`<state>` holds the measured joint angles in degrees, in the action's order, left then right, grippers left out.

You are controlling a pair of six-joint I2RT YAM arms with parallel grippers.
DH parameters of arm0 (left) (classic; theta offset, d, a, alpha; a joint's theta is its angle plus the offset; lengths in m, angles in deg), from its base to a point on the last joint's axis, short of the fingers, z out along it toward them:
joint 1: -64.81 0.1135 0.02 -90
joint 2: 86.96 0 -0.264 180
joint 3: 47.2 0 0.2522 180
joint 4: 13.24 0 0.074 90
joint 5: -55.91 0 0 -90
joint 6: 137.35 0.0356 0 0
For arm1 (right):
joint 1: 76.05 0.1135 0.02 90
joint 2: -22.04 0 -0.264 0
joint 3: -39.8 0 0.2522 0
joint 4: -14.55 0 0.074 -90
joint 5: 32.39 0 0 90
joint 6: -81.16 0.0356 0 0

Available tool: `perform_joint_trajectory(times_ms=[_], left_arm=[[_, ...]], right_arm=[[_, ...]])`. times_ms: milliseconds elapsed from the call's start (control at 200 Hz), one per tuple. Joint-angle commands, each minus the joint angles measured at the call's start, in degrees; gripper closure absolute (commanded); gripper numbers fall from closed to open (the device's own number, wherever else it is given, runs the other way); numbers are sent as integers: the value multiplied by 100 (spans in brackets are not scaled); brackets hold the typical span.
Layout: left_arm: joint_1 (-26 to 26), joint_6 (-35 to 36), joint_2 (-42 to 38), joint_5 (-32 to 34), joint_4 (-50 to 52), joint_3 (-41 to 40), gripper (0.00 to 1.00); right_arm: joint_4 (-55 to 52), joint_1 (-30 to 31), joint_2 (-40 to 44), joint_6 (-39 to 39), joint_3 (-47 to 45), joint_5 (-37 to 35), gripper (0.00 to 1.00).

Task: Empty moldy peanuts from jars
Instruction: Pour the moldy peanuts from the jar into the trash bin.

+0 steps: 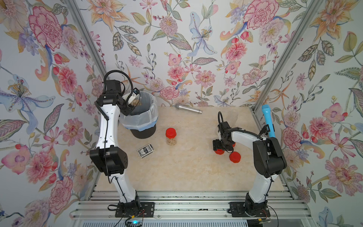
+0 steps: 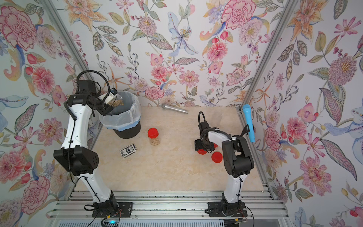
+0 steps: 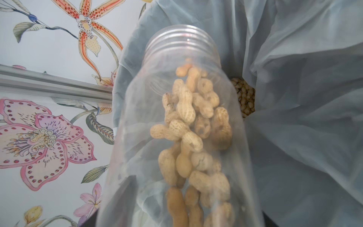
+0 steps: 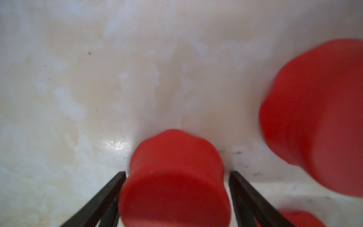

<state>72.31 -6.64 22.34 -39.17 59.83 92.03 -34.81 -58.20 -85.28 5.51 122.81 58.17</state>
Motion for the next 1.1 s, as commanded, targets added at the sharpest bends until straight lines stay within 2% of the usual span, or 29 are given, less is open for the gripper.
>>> perform_joint_trajectory(times_ms=[0, 60, 160, 295, 470, 555, 656, 746, 851, 926, 1001, 1096], left_arm=[[-198, 386, 60, 899, 479, 27, 85], [-275, 412, 89, 1371, 469, -18, 85], [-306, 422, 118, 1204, 479, 69, 86], [-398, 610, 136, 1827, 491, 50, 87], [-426, 885, 120, 2195, 418, -40, 88], [-386, 813, 138, 2167, 457, 170, 88], [-627, 1015, 233, 2139, 368, 288, 87], [-471, 882, 309, 2064, 383, 579, 88], [-632, 936, 222, 2153, 451, 369, 88], [-537, 950, 184, 1950, 297, 352, 88], [-662, 969, 116, 2306, 352, 328, 89], [-621, 1031, 65, 2008, 197, 440, 88]], right_arm=[[-301, 102, 205, 159, -155, -181, 15], [-293, 149, 271, 198, -159, -250, 15], [-286, 187, 351, 251, -154, -314, 15], [-291, 212, 461, 312, -184, -512, 15], [-290, 246, 555, 347, -214, -539, 15], [-287, 276, 585, 350, -203, -583, 15], [-273, 293, 547, 355, -172, -597, 15], [-273, 328, 569, 347, -190, -613, 15], [-236, 350, 673, 364, -266, -644, 15], [-229, 351, 709, 350, -290, -645, 15], [-302, 350, 712, 294, -245, -555, 15], [-169, 311, 836, 278, -339, -567, 13]])
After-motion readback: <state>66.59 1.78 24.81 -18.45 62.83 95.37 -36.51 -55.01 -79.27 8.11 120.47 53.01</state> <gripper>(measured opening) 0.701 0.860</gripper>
